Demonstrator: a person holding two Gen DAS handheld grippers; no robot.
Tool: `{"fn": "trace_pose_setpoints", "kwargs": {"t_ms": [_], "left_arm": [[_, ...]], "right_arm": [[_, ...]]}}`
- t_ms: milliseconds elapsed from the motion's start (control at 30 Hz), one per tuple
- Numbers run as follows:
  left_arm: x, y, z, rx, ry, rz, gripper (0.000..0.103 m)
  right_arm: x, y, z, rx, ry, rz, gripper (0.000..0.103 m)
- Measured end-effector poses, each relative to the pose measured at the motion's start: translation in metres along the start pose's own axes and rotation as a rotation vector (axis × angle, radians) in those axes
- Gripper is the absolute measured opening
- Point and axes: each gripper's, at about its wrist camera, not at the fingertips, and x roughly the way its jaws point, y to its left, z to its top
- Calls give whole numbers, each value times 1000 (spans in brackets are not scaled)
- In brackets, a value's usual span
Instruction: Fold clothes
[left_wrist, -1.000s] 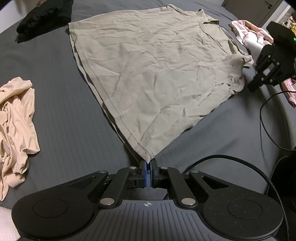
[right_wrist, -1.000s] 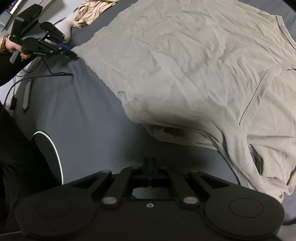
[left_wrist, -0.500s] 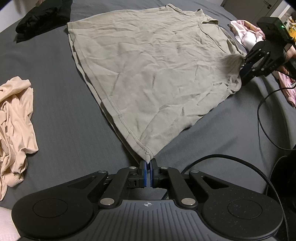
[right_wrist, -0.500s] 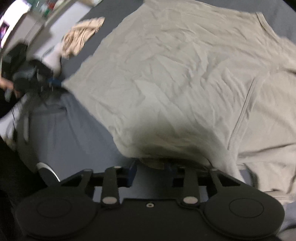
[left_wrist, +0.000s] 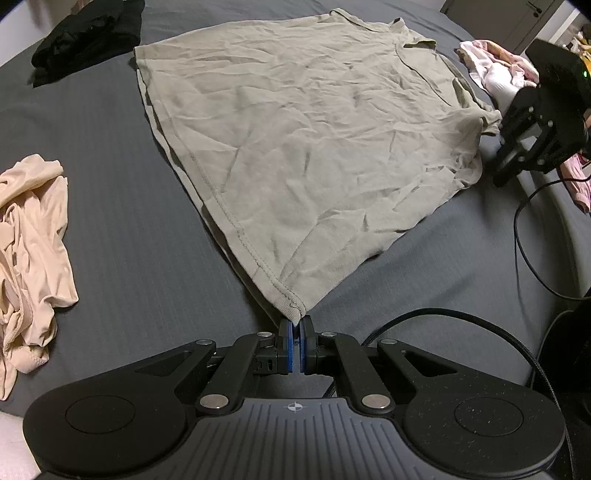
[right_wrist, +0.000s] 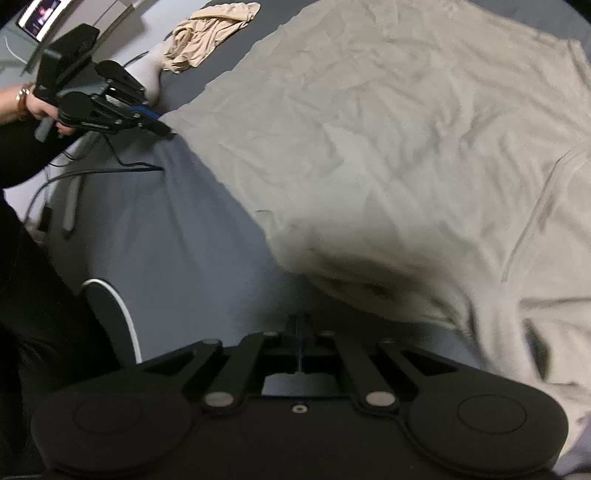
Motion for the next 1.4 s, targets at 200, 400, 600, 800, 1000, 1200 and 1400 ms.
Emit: {"fn": "trace_pose_setpoints", "kwargs": {"t_ms": [200, 400, 600, 800, 1000, 1200, 1400], "left_arm": [[1, 0, -1, -2, 1, 0, 2], [1, 0, -1, 2, 5, 0, 3], [4, -1, -1, 2, 11, 1, 2], [5, -2, -2, 0, 15, 2, 3], [5, -2, -3, 2, 12, 1, 3], [6, -2, -2, 5, 13, 2, 3], [7, -3, -1, 12, 23, 9, 3]], "right_arm": [[-12, -2, 5, -19, -51, -86, 44], [-2, -29, 12, 174, -94, -49, 41], [-11, -50, 14, 347, -188, -9, 40], [0, -46, 19, 312, -158, -23, 36], [6, -47, 21, 358, -150, -27, 12], [-6, -30, 14, 182, -135, -30, 8], [-13, -2, 5, -70, -101, -56, 8]]}}
